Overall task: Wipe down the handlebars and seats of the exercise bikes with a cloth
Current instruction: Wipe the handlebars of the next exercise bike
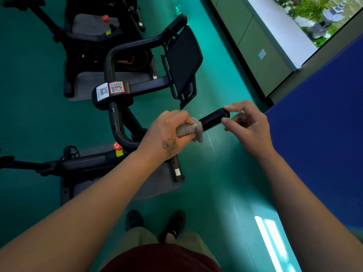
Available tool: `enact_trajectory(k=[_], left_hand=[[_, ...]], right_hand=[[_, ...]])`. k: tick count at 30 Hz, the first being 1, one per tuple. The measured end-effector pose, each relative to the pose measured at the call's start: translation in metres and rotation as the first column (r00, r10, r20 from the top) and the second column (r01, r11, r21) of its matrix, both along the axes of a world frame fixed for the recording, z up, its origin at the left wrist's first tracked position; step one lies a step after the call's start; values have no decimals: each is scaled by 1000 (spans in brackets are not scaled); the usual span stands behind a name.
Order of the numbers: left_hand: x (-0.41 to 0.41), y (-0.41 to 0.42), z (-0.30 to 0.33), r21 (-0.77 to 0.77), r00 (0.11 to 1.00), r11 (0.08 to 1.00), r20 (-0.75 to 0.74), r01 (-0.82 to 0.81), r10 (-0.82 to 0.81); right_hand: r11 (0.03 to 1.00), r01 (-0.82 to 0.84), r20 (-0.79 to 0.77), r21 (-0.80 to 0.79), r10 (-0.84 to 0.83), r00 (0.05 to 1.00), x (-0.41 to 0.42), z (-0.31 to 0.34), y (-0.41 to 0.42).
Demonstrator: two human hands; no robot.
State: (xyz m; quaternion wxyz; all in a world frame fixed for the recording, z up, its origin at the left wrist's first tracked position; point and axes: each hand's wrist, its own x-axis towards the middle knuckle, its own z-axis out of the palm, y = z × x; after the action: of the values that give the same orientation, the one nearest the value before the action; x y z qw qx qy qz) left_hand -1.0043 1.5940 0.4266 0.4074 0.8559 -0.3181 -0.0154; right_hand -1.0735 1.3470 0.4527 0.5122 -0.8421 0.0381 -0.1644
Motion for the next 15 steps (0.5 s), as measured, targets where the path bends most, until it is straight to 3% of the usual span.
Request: enact_trajectory(k=[4,15], left_hand=[[3,13,-5,21,1000,1000,5,10,-10],[-5,-34,19,-118,999,992,8,-40,42]], right_hand=[[1000,10,8,6,-10,1000,0,-1,2],[1000,24,8,2,-24,1000,-1,-1,2]])
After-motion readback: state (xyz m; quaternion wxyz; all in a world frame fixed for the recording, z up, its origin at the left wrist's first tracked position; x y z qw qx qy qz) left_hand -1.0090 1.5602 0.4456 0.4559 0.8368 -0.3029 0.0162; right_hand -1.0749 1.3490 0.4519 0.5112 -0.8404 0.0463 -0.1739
